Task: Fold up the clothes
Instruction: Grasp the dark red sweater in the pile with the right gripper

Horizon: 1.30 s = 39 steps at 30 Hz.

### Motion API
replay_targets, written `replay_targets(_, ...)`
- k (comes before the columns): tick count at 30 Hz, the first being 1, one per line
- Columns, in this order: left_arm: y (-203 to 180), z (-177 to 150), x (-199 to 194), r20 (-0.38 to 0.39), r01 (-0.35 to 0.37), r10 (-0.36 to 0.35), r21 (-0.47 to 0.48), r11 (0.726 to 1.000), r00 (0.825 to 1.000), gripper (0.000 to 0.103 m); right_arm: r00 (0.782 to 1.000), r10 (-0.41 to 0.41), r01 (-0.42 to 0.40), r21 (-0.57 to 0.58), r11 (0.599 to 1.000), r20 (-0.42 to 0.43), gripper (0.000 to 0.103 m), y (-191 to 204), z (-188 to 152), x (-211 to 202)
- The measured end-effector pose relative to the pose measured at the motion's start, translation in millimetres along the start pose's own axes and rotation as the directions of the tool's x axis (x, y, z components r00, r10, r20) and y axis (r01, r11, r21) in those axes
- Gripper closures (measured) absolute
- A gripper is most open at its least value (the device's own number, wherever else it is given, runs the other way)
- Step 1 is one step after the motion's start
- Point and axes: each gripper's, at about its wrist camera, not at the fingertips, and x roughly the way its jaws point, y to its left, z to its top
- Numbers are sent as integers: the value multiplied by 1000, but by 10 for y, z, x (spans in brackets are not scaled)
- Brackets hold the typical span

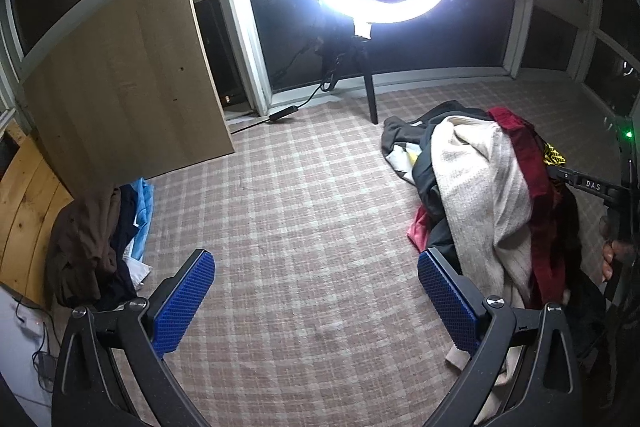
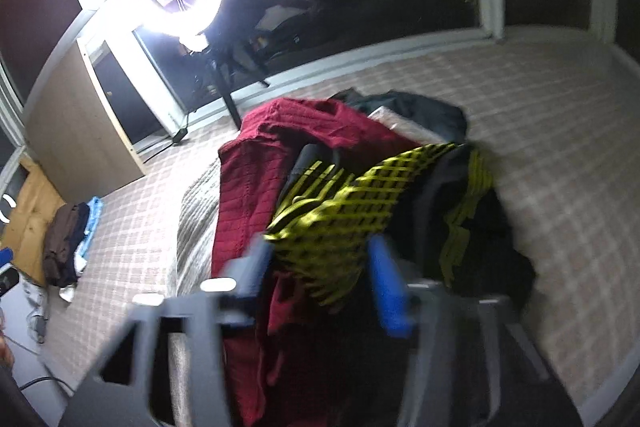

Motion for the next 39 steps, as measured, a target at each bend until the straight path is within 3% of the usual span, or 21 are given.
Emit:
replay_targets(3,-30,54,42,-6,-7,7,4,1000,1000,1,999,39,-40,40,998,6,93,-121,30,19)
replay_targets(6,-69,96,89,-10,-6,6,21,1000,1000,1,997,48,-52,64,997,57,97,-220,62,-144)
replay_targets(11,-89,148,152,-16,6,-5,43,999,1000,1,987,-50,30,128,991,154,98,-513,253,-570)
replay_targets(13,-83,155,154,-13,15,-15,46,999,1000,1,983,-128,113,118,987,132,98,-585,348,-624)
replay_targets(14,-86,155,162,-14,18,-17,51,999,1000,1,984,-145,133,108,985,104,95,-603,365,-614)
replay_targets(16,-91,157,177,-15,24,-23,59,998,1000,1,979,-192,184,109,977,68,75,-606,343,-630)
replay_targets(17,-94,158,185,-16,26,-25,64,998,1000,1,976,-204,195,108,975,71,55,-575,296,-677)
replay_targets(18,-94,160,200,-19,31,-30,63,998,999,1,975,-206,198,104,975,77,45,-526,246,-719)
replay_targets(23,-122,156,248,-28,49,-47,66,997,998,1,988,-124,123,13,992,87,42,-63,123,-634)
replay_targets(24,-125,147,238,-27,50,-48,70,996,998,1,990,-113,114,-6,993,82,38,21,116,-592)
replay_targets(34,97,10,168,-33,21,-20,41,999,999,1,1000,-11,14,-192,981,19,37,860,51,-181)
replay_targets(39,262,-91,175,-43,9,-9,10,1000,999,1,993,-82,69,-149,986,-85,37,669,-87,193)
